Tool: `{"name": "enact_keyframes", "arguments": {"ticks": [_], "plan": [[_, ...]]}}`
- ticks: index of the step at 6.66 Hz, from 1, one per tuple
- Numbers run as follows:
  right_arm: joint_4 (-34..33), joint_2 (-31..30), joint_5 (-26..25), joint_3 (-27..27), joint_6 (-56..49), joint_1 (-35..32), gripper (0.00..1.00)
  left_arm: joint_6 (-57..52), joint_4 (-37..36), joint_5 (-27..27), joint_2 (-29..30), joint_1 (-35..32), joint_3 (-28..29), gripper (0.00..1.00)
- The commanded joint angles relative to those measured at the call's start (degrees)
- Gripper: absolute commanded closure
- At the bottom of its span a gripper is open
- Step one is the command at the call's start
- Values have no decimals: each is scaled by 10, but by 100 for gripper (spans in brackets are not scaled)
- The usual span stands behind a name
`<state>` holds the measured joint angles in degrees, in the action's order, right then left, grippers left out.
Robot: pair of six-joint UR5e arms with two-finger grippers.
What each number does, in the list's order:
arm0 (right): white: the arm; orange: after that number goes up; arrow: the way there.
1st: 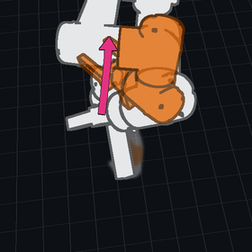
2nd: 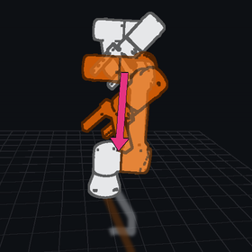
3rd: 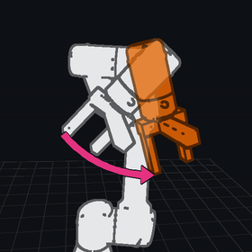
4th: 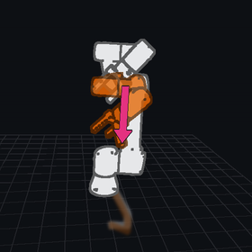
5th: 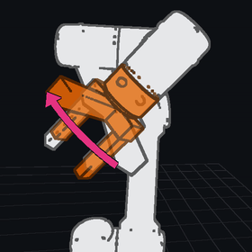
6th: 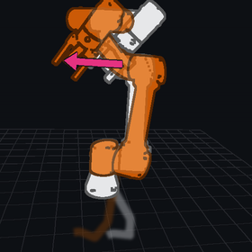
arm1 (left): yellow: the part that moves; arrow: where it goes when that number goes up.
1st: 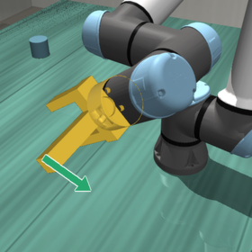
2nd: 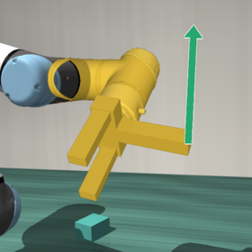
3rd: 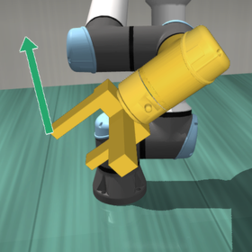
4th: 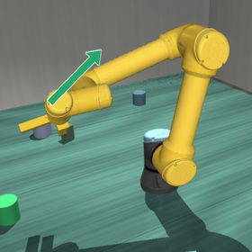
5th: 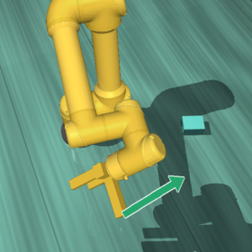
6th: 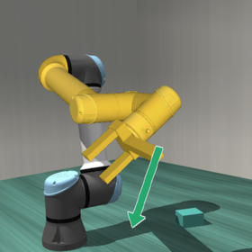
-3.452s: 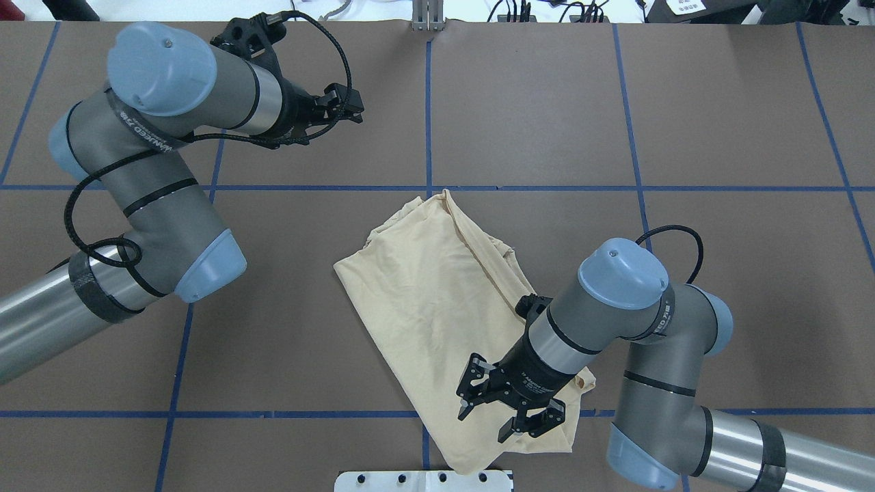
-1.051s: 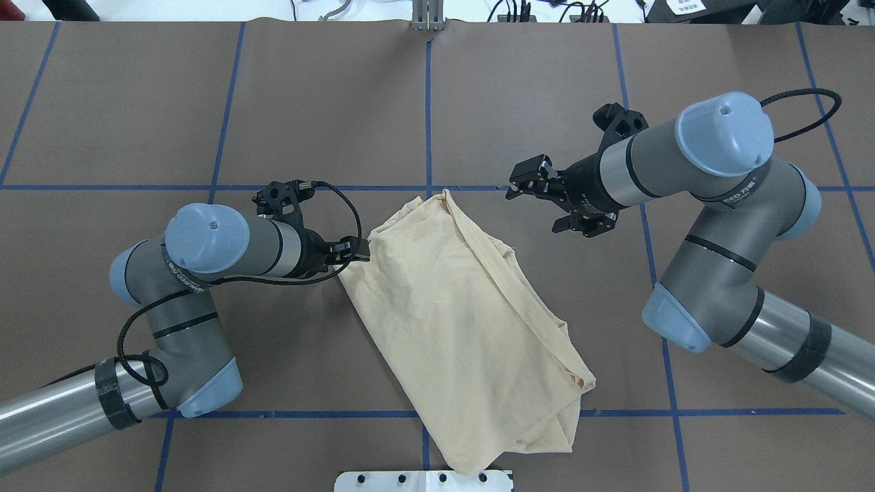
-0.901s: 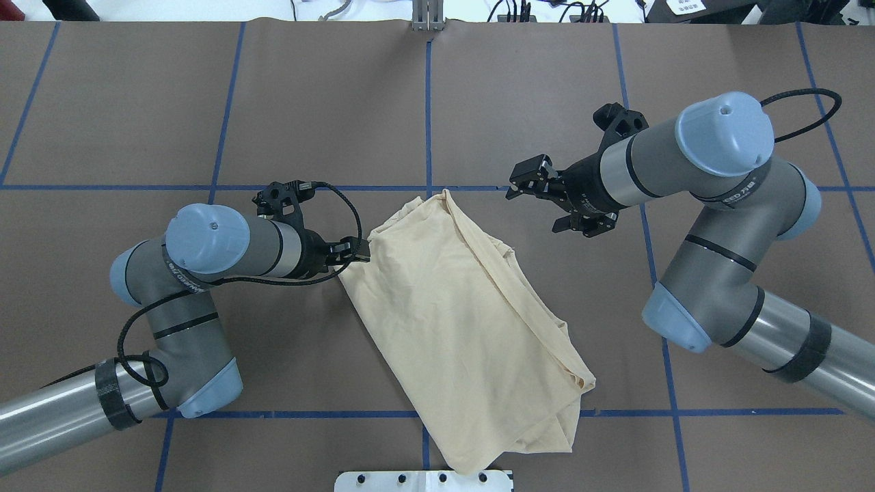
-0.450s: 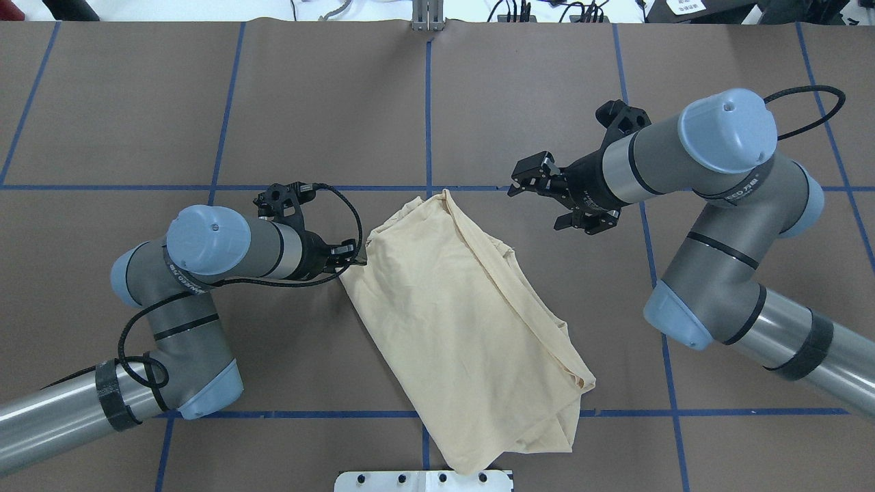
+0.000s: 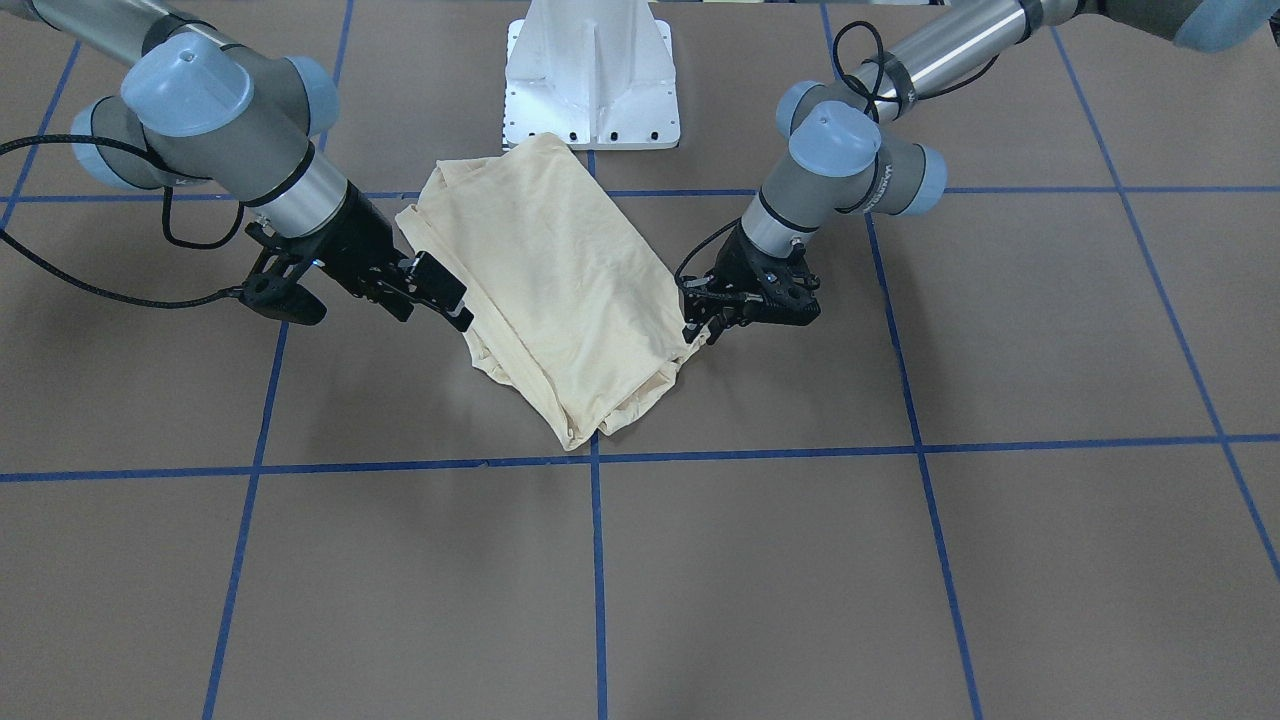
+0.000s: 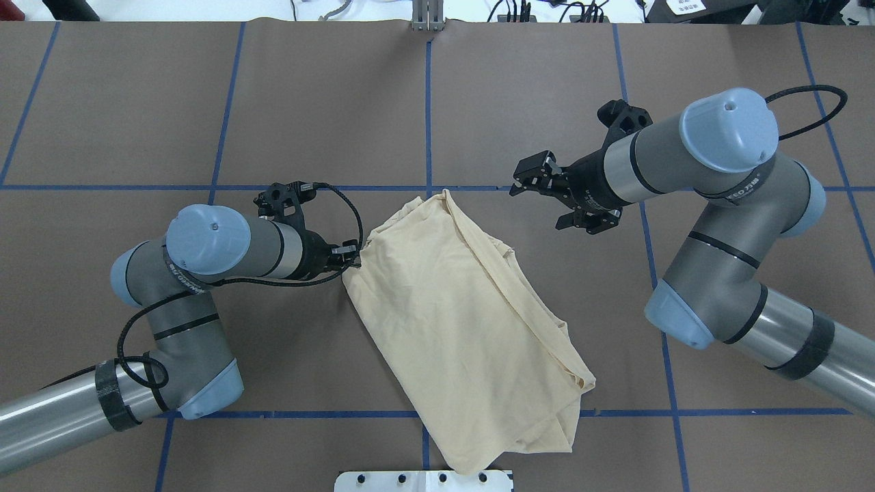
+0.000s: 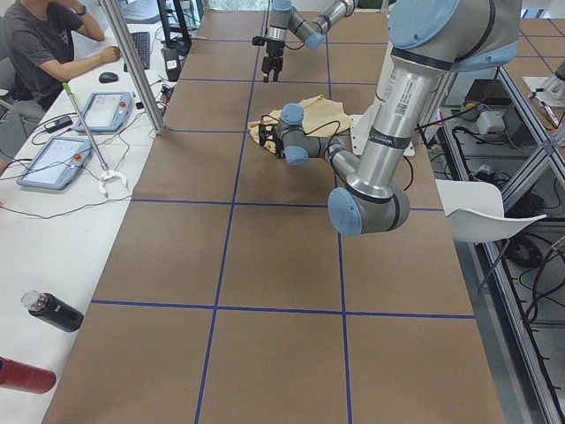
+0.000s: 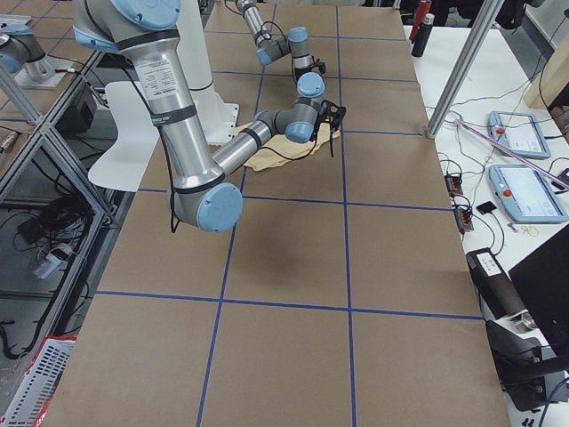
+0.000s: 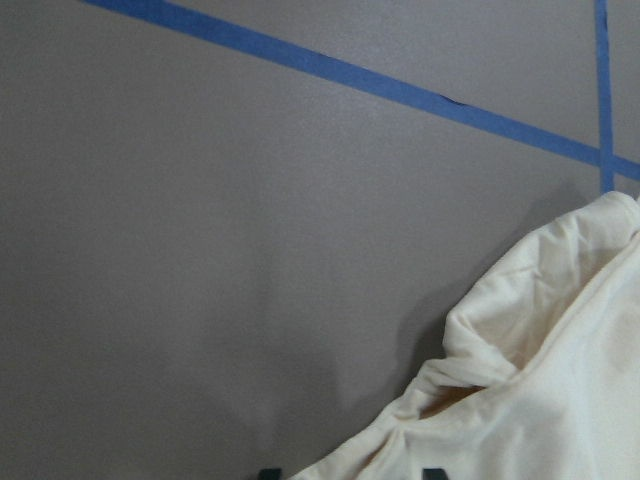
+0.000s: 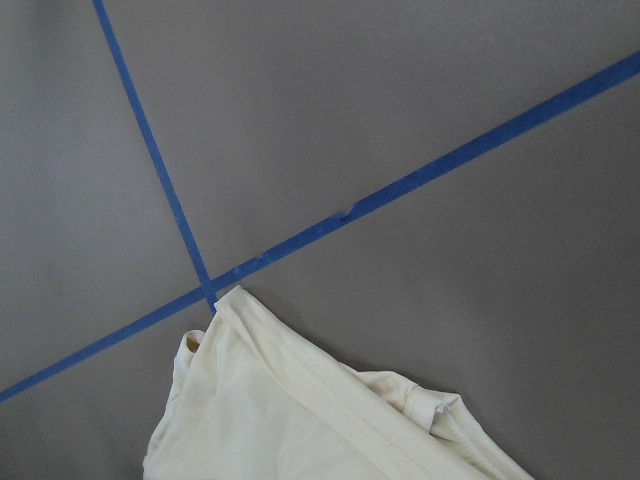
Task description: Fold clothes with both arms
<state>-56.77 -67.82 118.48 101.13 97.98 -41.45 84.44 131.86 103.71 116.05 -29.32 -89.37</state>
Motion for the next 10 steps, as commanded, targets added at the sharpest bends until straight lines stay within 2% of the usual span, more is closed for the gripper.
{"name": "enact_keyframes", "arguments": {"ticks": [1,4,6,8,10], "plan": [[0,0,0,0,0,-1,0,-2,0,4,-2,-2,-15,100],[0,-4,0,0,-1,-7,0,1,-24,0,0,-16,-17,100],[0,-5,0,0,-1,-14,0,0,-28,-2,19,-46,8,100],[0,-6,-2,-1,-1,-15,0,-4,-22,-2,99,-74,94,100],[0,-9,-18,-3,-1,-17,0,-12,0,-5,151,-106,182,100]]}}
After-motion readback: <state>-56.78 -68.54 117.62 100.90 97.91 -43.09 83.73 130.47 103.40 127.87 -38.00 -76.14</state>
